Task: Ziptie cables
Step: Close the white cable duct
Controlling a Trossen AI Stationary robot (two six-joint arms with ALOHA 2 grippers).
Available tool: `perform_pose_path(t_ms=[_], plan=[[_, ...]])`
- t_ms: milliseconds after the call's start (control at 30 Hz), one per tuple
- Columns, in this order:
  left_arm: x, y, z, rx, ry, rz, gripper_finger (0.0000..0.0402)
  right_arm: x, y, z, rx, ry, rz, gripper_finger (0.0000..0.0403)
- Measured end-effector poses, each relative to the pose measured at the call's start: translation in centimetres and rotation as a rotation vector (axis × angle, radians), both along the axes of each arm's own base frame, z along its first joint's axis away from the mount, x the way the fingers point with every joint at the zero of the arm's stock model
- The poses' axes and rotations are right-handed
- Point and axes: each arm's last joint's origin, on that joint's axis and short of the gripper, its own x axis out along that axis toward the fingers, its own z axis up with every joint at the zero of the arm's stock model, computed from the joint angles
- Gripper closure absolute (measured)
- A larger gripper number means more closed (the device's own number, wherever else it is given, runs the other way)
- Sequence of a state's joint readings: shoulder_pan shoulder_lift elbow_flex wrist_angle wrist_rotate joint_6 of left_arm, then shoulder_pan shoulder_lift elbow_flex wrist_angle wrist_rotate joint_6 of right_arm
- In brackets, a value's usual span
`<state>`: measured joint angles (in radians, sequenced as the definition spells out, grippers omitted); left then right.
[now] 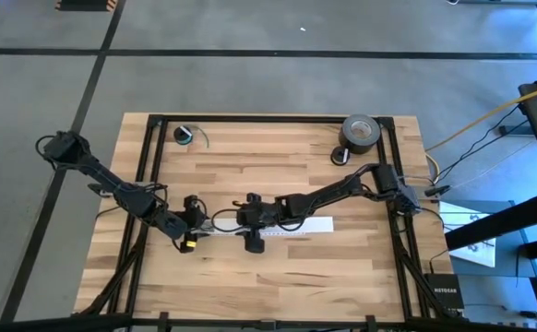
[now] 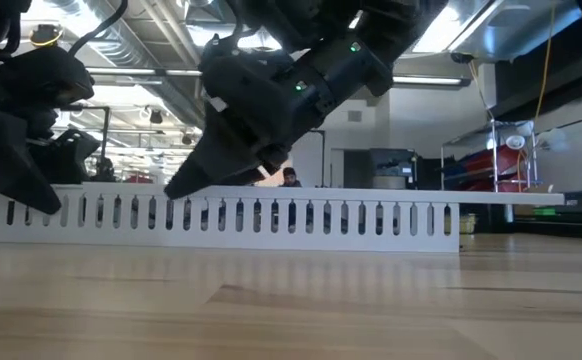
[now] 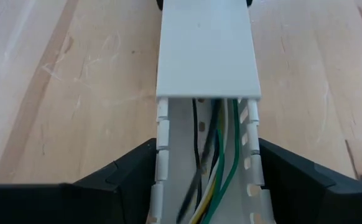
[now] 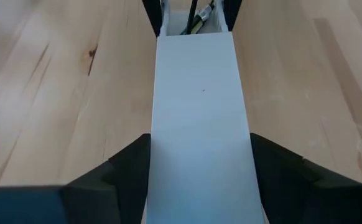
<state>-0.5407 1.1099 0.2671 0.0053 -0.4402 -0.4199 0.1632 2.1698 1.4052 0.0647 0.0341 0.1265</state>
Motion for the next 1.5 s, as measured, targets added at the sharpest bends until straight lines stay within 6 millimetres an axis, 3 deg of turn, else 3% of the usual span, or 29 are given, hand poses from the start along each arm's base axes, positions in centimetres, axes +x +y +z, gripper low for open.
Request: perform_pose_path(t_ms=[467,733,1300,1500], plan=[[0.1,0.0,0.1,-0.009,-0.007,-0.005,0.0168,1.7,0.2,0.4,0.005,-0.068,-0.017,0.0188],[0.0,-0.1,0.0,-0.015,0.006,-0.013,0.0168,3.2,0.5,-0.9,0.034,-0.088,-0.021,0.0188],[0.0,-0.1,0.0,-0.016,0.007,-0.018,0.0168,6.7,1.1,-1.5,0.049,-0.147,-0.008,0.0181],[0.2,-0.1,0.2,-0.037,-0.019,0.012,0.0168,6.6,1.0,-1.5,0.037,-0.114,-0.014,0.0149]])
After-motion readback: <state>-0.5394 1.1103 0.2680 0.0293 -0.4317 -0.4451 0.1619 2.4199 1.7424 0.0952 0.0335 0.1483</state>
